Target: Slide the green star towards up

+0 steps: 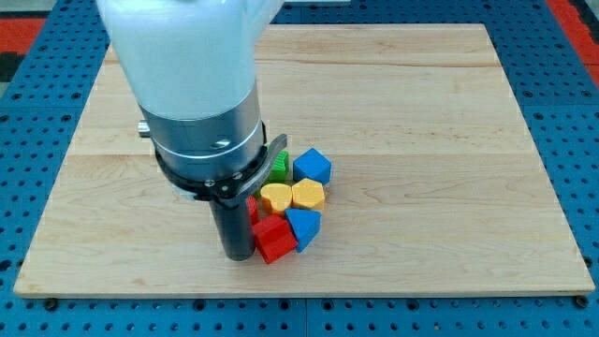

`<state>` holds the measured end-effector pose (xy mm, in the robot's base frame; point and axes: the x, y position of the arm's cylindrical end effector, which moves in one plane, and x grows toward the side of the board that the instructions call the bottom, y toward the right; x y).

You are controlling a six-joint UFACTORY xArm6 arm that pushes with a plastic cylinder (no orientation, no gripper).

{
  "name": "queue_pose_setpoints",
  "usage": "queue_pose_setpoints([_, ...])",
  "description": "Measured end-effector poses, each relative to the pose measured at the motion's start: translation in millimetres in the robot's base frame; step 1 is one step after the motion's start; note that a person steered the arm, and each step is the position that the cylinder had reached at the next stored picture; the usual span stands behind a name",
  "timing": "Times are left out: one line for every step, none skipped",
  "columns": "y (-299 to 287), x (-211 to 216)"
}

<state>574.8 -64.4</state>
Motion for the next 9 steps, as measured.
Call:
queue_pose_setpoints([11,-8])
queue_pose_setpoints([13,-4])
queue_pose_setpoints([-2,3])
queue_pose_setpoints([-36,17])
queue_pose_setpoints([-63,14])
queue_pose_setpoints([-108,-4])
queue_pose_setpoints([-103,-14])
queue_pose_setpoints([-68,-26])
queue_pose_setpoints([-34,-27])
